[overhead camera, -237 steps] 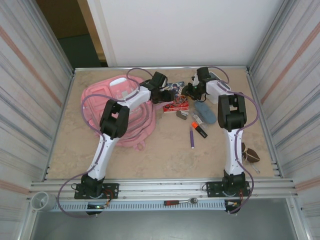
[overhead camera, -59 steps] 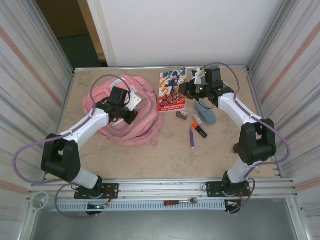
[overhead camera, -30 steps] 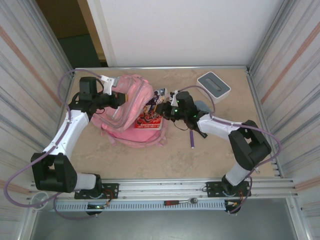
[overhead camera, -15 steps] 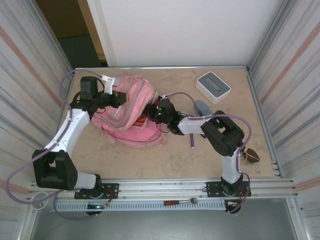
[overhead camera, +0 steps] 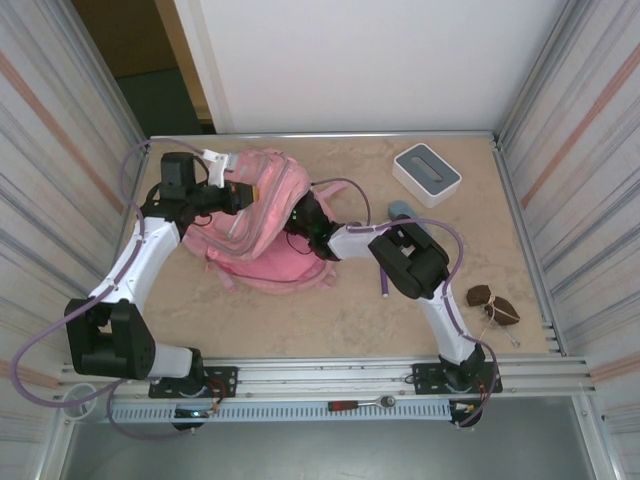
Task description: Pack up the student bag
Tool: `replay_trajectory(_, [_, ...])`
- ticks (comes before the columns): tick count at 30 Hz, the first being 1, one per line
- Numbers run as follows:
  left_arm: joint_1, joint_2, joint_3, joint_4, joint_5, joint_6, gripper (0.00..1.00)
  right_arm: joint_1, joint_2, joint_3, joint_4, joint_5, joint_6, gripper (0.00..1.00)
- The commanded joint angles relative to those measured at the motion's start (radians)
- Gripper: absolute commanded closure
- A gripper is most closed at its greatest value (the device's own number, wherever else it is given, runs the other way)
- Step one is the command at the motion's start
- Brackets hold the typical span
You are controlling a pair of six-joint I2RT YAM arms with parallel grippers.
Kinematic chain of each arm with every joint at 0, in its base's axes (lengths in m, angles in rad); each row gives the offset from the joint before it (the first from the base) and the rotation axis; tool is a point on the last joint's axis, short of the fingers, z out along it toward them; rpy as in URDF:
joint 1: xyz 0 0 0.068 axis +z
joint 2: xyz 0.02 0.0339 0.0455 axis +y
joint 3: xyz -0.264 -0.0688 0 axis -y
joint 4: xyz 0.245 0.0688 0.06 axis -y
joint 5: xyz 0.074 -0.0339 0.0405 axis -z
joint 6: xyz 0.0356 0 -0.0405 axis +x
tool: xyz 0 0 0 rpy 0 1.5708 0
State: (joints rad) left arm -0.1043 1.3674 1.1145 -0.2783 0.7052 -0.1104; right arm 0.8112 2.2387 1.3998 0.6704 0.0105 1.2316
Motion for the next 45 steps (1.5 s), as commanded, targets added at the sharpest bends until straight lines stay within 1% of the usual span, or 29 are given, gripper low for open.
replay_trajectory(1, [0.007,-0.016,0.044,0.110,0.036,-0.010,1.00,-0.004,-0.066,-0.020,0.015,0.016,-0.079,0.45])
replay_trajectory(9, [0.022,-0.011,0.036,0.117,0.021,-0.028,1.00,-0.026,-0.246,-0.248,0.018,-0.024,-0.141,0.41])
replay_trajectory(15, [0.027,-0.013,0.021,0.137,0.005,-0.047,1.00,-0.032,-0.446,-0.437,-0.035,-0.031,-0.266,0.39])
replay_trajectory(18, [0.026,-0.014,0.003,0.150,0.000,-0.065,1.00,-0.030,-0.574,-0.518,-0.161,-0.009,-0.360,0.37])
replay_trajectory(20, [0.025,-0.019,-0.020,0.165,0.000,-0.074,1.00,-0.031,-0.653,-0.547,-0.300,0.056,-0.427,0.36])
replay_trajectory(22, [0.025,-0.025,-0.044,0.177,-0.006,-0.085,1.00,-0.032,-0.704,-0.551,-0.454,0.151,-0.491,0.35])
replay_trajectory(24, [0.025,-0.033,-0.067,0.189,-0.015,-0.094,1.00,-0.039,-0.712,-0.529,-0.594,0.226,-0.526,0.31])
replay_trajectory(26, [0.023,-0.037,-0.083,0.200,-0.020,-0.100,1.00,-0.049,-0.676,-0.505,-0.668,0.233,-0.534,0.29])
replay_trajectory(29, [0.014,-0.040,-0.098,0.200,-0.027,-0.096,1.00,-0.045,-0.591,-0.485,-0.650,0.172,-0.504,0.27])
replay_trajectory(31, [0.008,-0.040,-0.110,0.192,-0.037,-0.088,1.00,-0.040,-0.539,-0.464,-0.643,0.163,-0.488,0.28])
replay_trajectory(33, [-0.001,-0.043,-0.125,0.176,-0.047,-0.081,1.00,-0.042,-0.502,-0.439,-0.647,0.167,-0.490,0.33])
replay_trajectory(35, [-0.018,-0.052,-0.147,0.164,-0.071,-0.073,1.00,-0.058,-0.489,-0.429,-0.638,0.169,-0.508,0.42])
replay_trajectory(38, [-0.054,-0.063,-0.197,0.165,-0.138,-0.068,1.00,-0.104,-0.465,-0.416,-0.611,0.129,-0.521,0.73])
replay_trajectory(39, [-0.066,-0.064,-0.223,0.186,-0.173,-0.080,1.00,-0.120,-0.453,-0.410,-0.600,0.104,-0.519,0.80])
replay_trajectory(42, [-0.108,-0.055,-0.282,0.243,-0.240,-0.120,1.00,-0.152,-0.423,-0.375,-0.586,0.060,-0.535,0.89])
replay_trajectory(45, [-0.165,-0.031,-0.299,0.265,-0.302,-0.138,1.00,-0.195,-0.407,-0.327,-0.580,0.030,-0.566,0.95])
